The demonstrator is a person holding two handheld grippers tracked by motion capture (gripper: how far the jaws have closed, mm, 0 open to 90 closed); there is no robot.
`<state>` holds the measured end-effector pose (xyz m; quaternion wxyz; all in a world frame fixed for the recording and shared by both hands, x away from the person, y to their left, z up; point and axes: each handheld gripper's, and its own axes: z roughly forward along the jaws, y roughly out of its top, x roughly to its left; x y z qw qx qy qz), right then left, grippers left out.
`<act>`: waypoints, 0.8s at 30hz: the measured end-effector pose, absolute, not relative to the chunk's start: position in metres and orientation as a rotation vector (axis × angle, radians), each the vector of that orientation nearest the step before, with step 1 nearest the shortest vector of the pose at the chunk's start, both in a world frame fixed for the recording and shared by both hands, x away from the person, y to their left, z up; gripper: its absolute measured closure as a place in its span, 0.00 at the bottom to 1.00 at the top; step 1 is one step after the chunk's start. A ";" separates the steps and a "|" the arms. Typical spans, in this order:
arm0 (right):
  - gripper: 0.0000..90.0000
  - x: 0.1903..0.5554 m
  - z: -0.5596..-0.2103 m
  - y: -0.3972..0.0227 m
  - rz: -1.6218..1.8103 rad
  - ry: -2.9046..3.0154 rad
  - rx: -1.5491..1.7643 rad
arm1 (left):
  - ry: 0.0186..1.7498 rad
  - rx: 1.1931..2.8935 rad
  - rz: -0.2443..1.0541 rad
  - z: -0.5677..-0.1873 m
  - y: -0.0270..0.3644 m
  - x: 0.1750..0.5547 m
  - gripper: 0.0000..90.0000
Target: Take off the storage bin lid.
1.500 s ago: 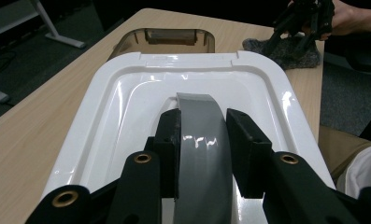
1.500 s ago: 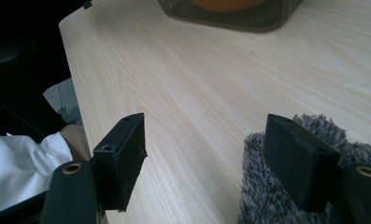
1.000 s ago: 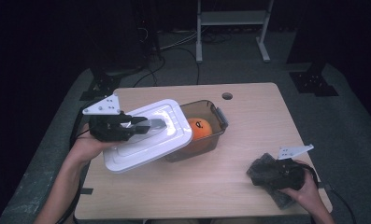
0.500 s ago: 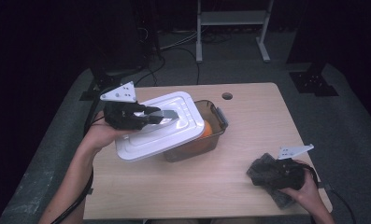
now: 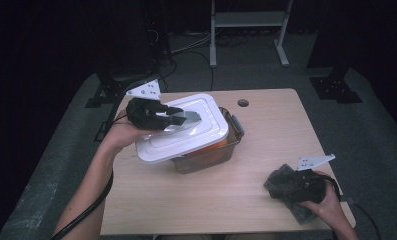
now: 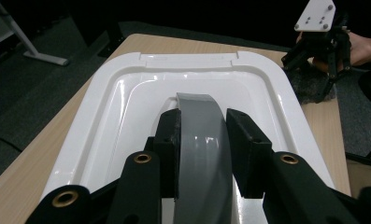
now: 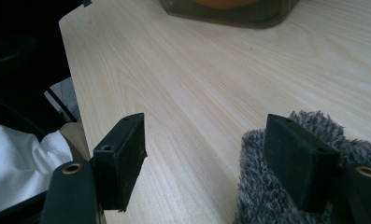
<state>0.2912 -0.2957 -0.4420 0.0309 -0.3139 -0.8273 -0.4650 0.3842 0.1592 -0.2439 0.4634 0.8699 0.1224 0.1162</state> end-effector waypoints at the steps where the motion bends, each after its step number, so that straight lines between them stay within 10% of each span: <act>1: 0.32 0.291 -0.442 -0.296 -1.433 -2.547 -0.969 | 0.296 2.144 0.286 -0.244 0.158 0.386 0.74; 24: 0.32 0.291 -0.442 -0.296 -1.431 -2.548 -0.958 | 0.303 2.175 0.249 -0.269 0.129 0.417 0.74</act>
